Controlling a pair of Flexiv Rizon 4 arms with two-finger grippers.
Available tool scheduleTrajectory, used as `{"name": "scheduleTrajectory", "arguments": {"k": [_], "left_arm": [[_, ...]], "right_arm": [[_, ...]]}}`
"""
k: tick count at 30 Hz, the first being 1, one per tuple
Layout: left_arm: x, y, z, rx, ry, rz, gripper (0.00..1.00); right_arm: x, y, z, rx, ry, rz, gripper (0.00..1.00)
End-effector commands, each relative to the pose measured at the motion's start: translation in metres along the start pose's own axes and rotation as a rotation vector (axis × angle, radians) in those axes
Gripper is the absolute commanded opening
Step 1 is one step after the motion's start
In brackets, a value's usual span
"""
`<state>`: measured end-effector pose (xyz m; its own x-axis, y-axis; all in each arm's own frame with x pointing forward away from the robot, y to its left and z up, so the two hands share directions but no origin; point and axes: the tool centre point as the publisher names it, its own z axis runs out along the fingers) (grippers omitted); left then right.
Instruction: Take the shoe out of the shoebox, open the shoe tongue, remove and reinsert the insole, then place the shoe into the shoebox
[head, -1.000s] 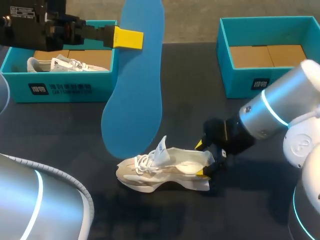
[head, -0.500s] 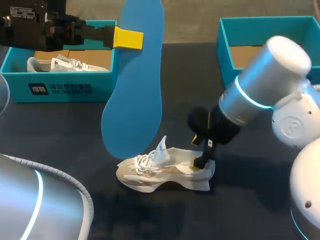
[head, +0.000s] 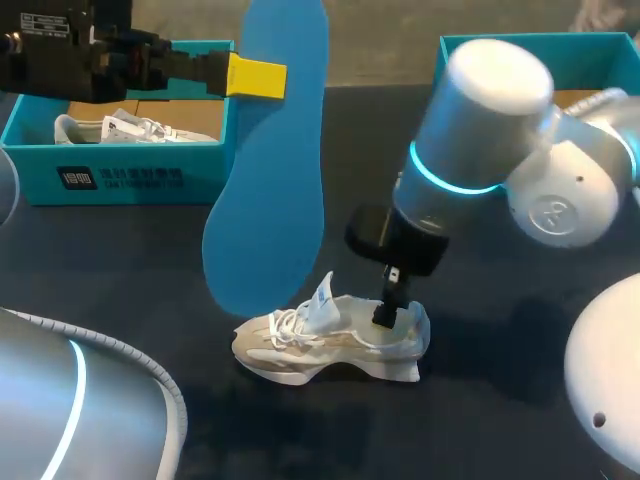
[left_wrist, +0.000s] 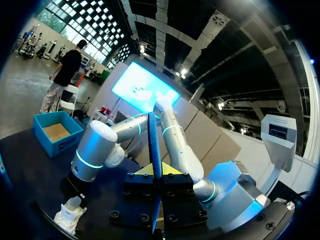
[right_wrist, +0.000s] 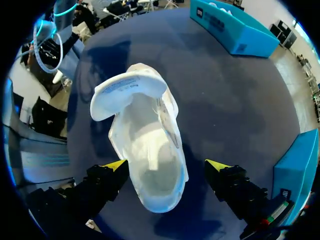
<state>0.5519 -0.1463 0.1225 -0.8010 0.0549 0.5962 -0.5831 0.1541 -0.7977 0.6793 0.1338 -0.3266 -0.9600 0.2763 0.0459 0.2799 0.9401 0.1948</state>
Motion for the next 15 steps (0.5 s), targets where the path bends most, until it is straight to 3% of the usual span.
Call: {"name": "scheduleTrajectory", "arguments": {"k": [1,15], "left_arm": [[-0.001,-0.001,0.002,-0.002,0.002,-0.001,0.00],[-0.001,-0.001,0.002,-0.002,0.002,-0.001,0.00]], "right_arm": [[0.011,0.007,0.000,0.181,-0.103,-0.026,1.00],[0.010,-0.009,0.000,0.175,-0.063,-0.035,1.00]]}}
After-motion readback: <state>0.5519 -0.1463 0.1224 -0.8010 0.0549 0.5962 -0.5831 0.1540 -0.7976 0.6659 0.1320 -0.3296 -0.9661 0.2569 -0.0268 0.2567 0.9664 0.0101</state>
